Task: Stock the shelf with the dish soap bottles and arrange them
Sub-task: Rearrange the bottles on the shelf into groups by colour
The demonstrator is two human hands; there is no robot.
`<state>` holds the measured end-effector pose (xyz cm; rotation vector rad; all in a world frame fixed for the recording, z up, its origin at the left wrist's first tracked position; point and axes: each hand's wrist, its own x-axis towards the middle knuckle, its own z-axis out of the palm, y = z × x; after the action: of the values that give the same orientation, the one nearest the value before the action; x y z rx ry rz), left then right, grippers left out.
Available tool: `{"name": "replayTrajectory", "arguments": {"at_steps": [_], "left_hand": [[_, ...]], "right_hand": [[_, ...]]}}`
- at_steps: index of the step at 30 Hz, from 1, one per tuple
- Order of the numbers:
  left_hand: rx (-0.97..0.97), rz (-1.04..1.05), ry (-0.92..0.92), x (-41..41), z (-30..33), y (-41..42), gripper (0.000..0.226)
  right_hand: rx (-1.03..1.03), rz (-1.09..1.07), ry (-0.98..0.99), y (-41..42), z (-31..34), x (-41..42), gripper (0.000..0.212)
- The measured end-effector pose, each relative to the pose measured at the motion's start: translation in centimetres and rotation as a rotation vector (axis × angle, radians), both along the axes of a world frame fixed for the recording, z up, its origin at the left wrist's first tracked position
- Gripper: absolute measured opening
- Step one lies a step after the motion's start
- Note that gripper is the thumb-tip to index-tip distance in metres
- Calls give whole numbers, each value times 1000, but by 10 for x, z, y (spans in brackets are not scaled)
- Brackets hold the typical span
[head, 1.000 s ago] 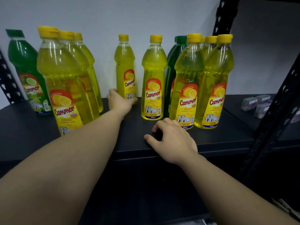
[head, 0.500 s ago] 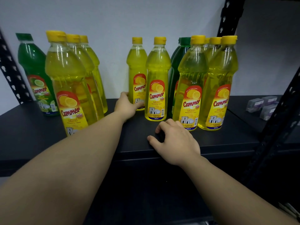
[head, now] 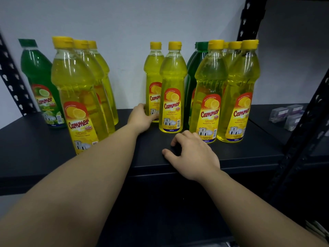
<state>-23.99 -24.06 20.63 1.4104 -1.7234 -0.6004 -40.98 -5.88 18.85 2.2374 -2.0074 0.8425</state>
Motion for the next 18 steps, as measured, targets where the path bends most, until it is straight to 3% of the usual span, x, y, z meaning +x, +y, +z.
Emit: {"name": "replayTrajectory", "arguments": {"at_steps": [7, 11, 13, 15, 18], "left_hand": [[17, 38, 22, 0, 2, 2, 68], [35, 101, 114, -3, 3, 3, 85], [17, 191, 165, -5, 5, 8, 74], [-39, 256, 211, -5, 6, 16, 48], [-131, 219, 256, -9, 5, 30, 18]], "right_hand": [[10, 6, 5, 0, 1, -1, 38], [10, 7, 8, 0, 2, -1, 37], [10, 5, 7, 0, 2, 0, 37], [8, 0, 7, 1, 1, 1, 37], [4, -11, 8, 2, 1, 2, 37]]}}
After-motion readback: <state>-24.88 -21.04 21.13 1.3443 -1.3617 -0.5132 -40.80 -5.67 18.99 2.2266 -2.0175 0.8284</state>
